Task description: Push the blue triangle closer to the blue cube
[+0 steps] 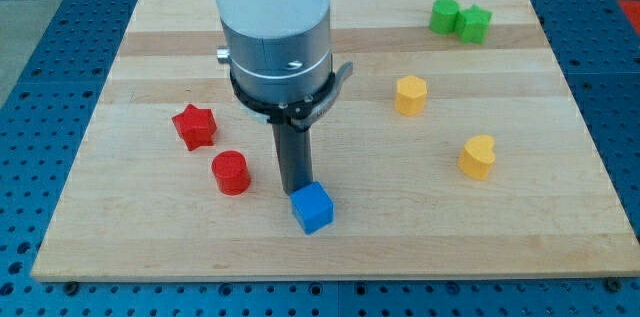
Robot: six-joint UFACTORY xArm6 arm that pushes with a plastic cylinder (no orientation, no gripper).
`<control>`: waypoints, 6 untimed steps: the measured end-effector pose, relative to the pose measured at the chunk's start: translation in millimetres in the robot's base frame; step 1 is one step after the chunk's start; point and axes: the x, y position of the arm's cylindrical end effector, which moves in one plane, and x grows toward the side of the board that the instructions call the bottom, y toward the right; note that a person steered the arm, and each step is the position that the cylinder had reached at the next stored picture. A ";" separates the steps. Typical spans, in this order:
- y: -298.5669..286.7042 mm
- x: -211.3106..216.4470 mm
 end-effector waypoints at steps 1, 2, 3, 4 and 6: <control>0.0 0.3; 0.0 2.6; 0.1 2.5; 22.2 -49.4; 30.6 -67.2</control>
